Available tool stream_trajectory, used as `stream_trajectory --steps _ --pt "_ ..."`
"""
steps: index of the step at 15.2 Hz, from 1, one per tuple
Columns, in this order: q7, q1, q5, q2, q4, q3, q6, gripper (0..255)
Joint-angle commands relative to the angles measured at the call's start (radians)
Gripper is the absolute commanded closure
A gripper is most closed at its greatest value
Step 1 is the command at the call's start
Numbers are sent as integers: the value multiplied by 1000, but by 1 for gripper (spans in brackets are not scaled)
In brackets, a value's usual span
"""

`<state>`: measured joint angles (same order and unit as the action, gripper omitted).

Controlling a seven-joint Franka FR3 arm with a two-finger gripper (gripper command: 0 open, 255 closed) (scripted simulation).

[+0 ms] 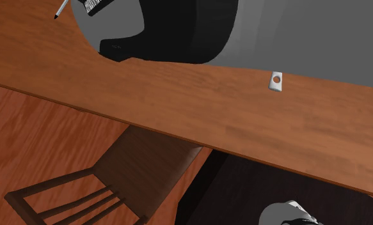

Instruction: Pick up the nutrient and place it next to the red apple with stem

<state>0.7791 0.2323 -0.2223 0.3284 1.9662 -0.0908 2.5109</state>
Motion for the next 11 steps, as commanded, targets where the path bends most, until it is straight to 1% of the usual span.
stream_trajectory --steps 1,4,11 --pt "0 0 0 0 0 0 0 255" --pt "0 0 0 0 1 0 1 255" --pt "22 -5 22 -52 -26 -9 -77 255"
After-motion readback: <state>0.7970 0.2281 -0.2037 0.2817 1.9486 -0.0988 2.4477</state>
